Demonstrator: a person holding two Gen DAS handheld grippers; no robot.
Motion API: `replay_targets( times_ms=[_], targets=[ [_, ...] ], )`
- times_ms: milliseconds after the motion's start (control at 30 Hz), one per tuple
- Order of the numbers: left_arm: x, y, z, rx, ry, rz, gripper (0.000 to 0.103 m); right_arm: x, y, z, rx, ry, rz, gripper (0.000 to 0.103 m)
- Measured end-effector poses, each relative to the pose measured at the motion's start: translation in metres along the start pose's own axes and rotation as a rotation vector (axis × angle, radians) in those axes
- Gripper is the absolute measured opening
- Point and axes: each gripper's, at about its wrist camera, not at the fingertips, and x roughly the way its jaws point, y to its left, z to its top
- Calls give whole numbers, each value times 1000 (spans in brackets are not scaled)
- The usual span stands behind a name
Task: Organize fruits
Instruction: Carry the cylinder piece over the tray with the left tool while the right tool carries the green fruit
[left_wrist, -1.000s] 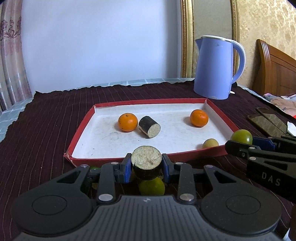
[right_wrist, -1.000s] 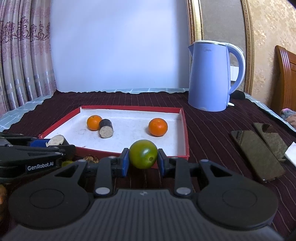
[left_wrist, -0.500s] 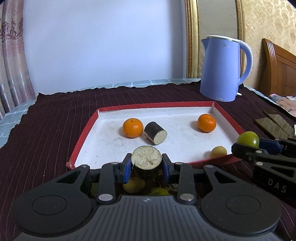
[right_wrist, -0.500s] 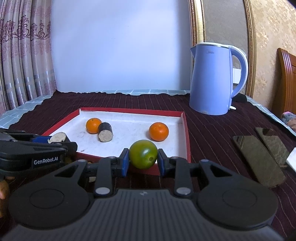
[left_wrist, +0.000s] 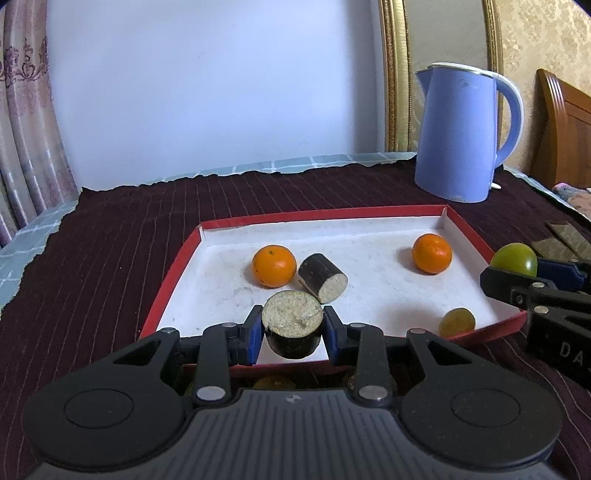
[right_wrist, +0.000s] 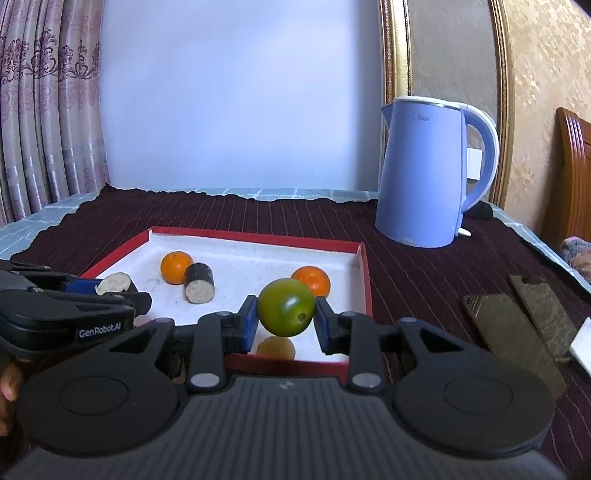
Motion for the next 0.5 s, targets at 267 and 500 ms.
replay_targets(
  times_ms=[267, 500],
  targets=[
    [14, 0, 8, 3, 19, 22, 32, 10, -1, 7, 5, 8, 4, 30],
    [27, -1, 16, 8, 14, 51, 32, 24, -3, 13, 12, 21, 2, 30]
  ],
)
